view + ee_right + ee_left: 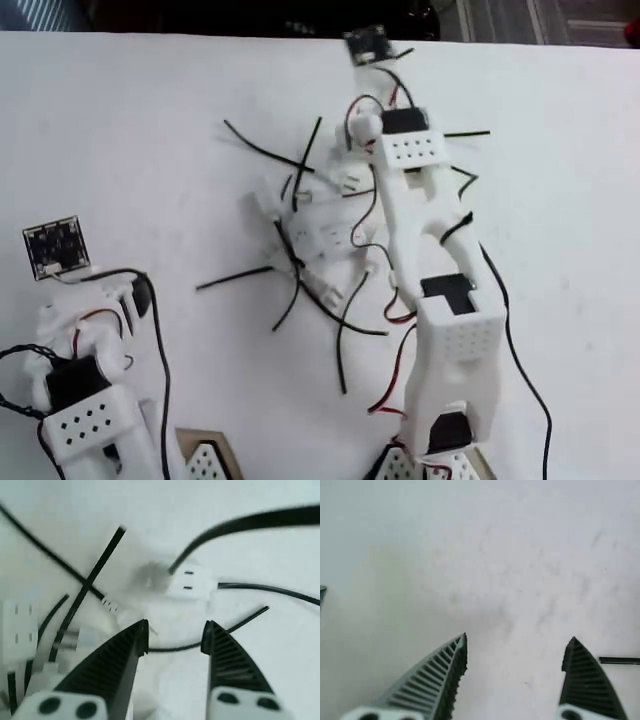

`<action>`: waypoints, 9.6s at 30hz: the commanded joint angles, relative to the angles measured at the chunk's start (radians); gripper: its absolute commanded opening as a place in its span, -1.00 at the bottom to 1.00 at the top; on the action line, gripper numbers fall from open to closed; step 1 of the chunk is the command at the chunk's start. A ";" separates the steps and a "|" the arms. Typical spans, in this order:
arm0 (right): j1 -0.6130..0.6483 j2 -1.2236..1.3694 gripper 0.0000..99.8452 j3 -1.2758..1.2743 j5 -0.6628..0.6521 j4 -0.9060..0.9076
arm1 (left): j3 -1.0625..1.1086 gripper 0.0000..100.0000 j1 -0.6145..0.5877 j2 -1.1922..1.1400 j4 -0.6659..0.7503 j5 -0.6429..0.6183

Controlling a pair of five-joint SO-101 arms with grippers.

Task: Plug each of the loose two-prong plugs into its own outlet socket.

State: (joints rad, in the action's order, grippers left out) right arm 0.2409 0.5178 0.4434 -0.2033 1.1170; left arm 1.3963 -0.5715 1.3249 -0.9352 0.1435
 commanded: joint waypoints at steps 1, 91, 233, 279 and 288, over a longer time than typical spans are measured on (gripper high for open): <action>0.062 -0.053 -0.66 0.048 -0.160 0.107 | -0.005 -0.40 0.001 0.015 0.023 -0.002; -0.081 -0.668 -0.73 -1.140 -0.460 0.061 | 0.014 -0.40 0.001 0.015 0.051 0.000; 0.186 -1.461 -0.97 -0.944 -0.166 0.335 | -0.118 -0.40 0.217 0.016 0.049 -0.026; 0.325 -1.458 -0.97 -1.277 0.058 -0.160 | -0.218 -0.39 0.605 0.226 -0.026 -0.117; 0.090 -1.455 -0.97 -1.418 0.176 -0.404 | -0.486 -0.27 0.607 -0.341 -0.051 -0.100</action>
State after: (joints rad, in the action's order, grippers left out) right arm 0.3790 -0.9306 -0.9467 -0.0621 0.8071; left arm 1.1093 0.0391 1.2620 -0.9490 0.0391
